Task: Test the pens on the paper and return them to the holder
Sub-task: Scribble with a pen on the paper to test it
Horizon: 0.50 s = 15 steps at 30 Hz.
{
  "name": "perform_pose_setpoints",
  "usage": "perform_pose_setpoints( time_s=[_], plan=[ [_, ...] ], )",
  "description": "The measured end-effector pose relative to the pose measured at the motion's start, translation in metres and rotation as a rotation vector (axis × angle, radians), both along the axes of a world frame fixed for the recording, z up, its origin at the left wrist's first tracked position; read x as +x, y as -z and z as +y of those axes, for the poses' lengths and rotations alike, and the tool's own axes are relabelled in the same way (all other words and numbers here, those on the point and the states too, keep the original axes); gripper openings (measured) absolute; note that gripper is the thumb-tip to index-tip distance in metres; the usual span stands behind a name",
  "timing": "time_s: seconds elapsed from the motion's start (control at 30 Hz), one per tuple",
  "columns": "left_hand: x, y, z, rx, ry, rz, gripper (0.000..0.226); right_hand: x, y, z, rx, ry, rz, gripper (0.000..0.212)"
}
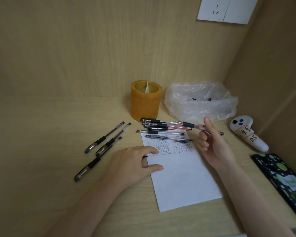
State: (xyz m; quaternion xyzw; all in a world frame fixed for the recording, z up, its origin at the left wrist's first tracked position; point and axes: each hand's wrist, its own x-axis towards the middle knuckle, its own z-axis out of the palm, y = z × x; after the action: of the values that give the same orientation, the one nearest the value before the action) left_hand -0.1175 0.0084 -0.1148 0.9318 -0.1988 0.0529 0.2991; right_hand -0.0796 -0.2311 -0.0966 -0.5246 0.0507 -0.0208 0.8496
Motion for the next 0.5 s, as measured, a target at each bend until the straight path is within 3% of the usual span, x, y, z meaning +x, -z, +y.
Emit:
perform_pose_setpoints(
  time_s=[0.3, 0.4, 0.5],
  plan=[
    [0.0010, 0.0015, -0.0005, -0.004, -0.002, 0.016, 0.044, 0.0022, 0.0024, -0.0009, 0.168, -0.017, 0.050, 0.025],
    [0.0017, 0.0024, -0.0005, 0.004, -0.002, 0.017, 0.044, 0.0017, 0.0023, -0.0012, 0.096, -0.016, 0.063, 0.005],
    [0.0019, 0.0024, -0.0001, 0.010, 0.003, 0.025, 0.044, 0.0006, 0.0003, -0.0046, -0.019, -0.076, 0.048, 0.034]
  ],
)
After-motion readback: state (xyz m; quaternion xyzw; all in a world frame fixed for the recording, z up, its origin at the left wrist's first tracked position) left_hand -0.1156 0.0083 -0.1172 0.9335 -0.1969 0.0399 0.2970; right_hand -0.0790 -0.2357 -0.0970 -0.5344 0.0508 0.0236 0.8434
